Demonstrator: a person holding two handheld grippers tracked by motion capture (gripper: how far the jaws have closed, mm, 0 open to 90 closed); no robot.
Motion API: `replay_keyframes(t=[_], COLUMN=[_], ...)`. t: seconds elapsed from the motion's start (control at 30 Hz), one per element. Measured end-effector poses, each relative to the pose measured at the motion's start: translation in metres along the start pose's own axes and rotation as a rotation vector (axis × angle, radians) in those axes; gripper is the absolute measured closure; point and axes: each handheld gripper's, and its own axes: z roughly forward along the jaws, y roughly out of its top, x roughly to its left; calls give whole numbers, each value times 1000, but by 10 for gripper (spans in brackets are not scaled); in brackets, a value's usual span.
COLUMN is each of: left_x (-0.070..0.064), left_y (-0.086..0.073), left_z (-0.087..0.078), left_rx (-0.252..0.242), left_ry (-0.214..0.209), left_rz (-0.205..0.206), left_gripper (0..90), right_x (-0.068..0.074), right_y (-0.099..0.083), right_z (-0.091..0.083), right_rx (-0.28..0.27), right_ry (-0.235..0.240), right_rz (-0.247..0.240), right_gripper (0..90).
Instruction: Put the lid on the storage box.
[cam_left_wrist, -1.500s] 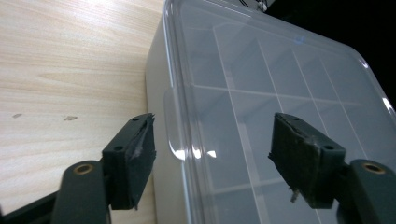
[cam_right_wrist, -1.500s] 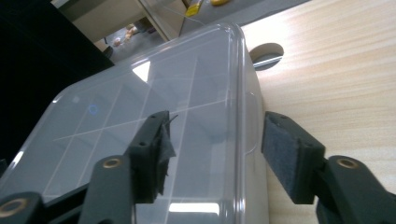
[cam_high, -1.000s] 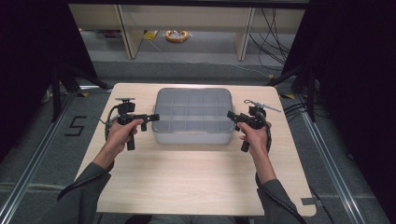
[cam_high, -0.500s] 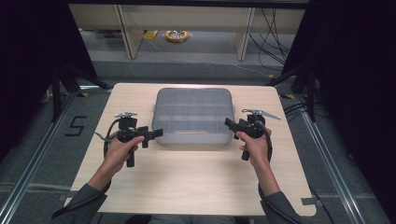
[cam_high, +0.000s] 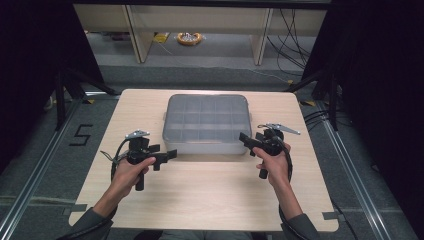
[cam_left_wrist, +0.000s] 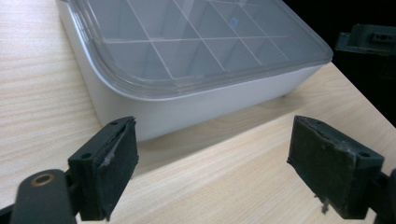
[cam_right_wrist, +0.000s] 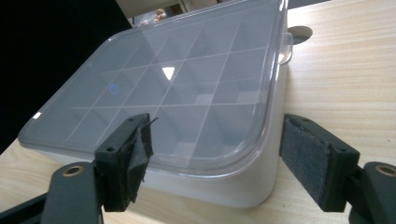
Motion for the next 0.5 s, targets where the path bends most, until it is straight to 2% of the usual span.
replay_keyframes(t=[0.03,0.1,0.13,0.17,0.2,0.23,0.27,0.3,0.33,0.37,0.4,0.43,0.47,0.5], left_x=[-2,-3,-4,-5,-7,-8,-9,-10,-10,-11,-12,-13,-14,-15], left_y=[-2,-4,-6,-7,-8,-9,-11,-12,-13,-15,-17,-18,-20,-21], left_z=[0,0,0,0,-1,-1,-1,-2,-2,-2,-2,-1,-1,-2], left_rx=[2,6,7,13,15,14,14,15,18,19,20,20,23,26], left_ry=[-2,-4,-10,-17,-13,-19,-21,-19,-23,-25,-26,-28,-30,-28], left_rz=[-1,15,5,14,11,16,18,23,26,25,23,27,27,31], left_gripper=[150,150,150,150,150,150,151,151,150,151,151,150,151,150], right_x=[-1,3,2,2,3,7,5,5,5,5,9,6,6,8], right_y=[0,-1,-2,-3,-3,-4,-4,-5,-5,-6,-7,-8,-9,-10], right_z=[-1,-5,-5,-5,-7,-9,-10,-10,-12,-13,-15,-15,-16,-17], right_rx=[-1,15,16,-3,0,7,0,-5,-3,-9,5,3,12,11], right_ry=[-8,3,-4,3,0,4,8,-3,16,9,16,3,-4,16], right_rz=[-32,-20,-39,-43,-40,-2,-40,-37,-35,-49,-1,-54,-64,-44], right_gripper=[261,255,255,254,252,252,251,251,251,250,250,249,249,248])
